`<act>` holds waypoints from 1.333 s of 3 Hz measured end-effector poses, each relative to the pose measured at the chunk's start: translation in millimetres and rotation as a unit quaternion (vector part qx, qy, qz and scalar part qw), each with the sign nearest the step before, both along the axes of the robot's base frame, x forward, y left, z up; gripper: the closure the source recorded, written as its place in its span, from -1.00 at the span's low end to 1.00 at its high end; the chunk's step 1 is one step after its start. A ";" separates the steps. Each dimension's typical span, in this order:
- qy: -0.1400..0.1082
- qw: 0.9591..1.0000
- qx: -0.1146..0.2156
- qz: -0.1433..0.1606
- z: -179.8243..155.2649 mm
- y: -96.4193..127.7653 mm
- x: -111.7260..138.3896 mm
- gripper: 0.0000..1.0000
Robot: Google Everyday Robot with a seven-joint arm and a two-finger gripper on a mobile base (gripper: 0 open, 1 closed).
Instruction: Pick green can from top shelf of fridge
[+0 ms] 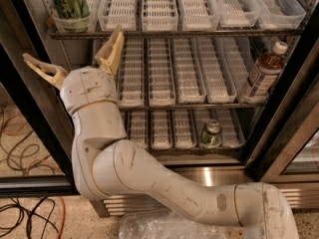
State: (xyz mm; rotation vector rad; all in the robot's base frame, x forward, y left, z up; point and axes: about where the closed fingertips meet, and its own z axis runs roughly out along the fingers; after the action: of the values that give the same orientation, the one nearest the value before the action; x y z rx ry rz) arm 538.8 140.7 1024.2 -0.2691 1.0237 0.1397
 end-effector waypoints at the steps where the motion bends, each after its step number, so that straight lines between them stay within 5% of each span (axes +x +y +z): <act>1: -0.007 1.000 0.005 0.000 3.8 0.2 0.6 -1.00; 4: -0.021 0.999 0.032 0.009 20.2 5.9 -3.6 -0.86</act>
Offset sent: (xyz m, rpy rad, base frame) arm -0.0067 0.0085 0.0243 0.0863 -0.0497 0.0219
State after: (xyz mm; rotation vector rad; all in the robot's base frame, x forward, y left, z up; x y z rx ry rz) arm 535.2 146.6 1044.4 -0.2226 0.9731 0.1826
